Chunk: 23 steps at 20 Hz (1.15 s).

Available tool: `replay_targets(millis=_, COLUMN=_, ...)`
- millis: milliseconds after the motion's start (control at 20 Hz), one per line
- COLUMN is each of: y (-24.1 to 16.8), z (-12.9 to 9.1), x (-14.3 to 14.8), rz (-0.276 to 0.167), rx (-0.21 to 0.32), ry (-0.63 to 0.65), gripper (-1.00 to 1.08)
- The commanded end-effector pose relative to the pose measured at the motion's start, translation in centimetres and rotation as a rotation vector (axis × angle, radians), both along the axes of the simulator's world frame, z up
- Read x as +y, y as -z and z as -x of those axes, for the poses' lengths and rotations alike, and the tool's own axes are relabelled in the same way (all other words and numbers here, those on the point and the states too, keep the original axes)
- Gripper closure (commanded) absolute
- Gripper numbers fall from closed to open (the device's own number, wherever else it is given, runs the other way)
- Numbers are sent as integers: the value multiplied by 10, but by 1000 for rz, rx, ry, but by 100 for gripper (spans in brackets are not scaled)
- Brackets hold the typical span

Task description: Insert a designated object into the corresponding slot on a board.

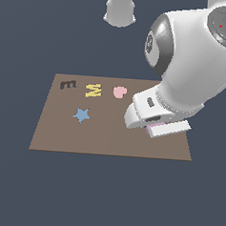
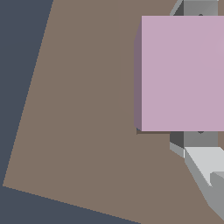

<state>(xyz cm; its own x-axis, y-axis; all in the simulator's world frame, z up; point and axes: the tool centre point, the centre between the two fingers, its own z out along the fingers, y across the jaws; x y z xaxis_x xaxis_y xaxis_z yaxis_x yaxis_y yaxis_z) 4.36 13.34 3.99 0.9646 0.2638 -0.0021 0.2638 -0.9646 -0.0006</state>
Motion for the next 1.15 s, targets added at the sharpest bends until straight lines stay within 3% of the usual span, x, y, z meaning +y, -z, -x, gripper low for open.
replay_targets(millis=0, y=-1, z=4, x=4, rz=0, rx=-1, ry=-21, gripper=108)
replay_targets(millis=600, y=9, z=5, x=5, rz=0, rx=-1, ry=-23, gripper=108)
replay_targets(millis=650, y=9, z=5, x=5, rz=0, rx=-1, ry=-23, gripper=-92)
replay_targets(millis=1100, y=9, z=5, x=5, rz=0, rx=-1, ry=-23, gripper=-92)
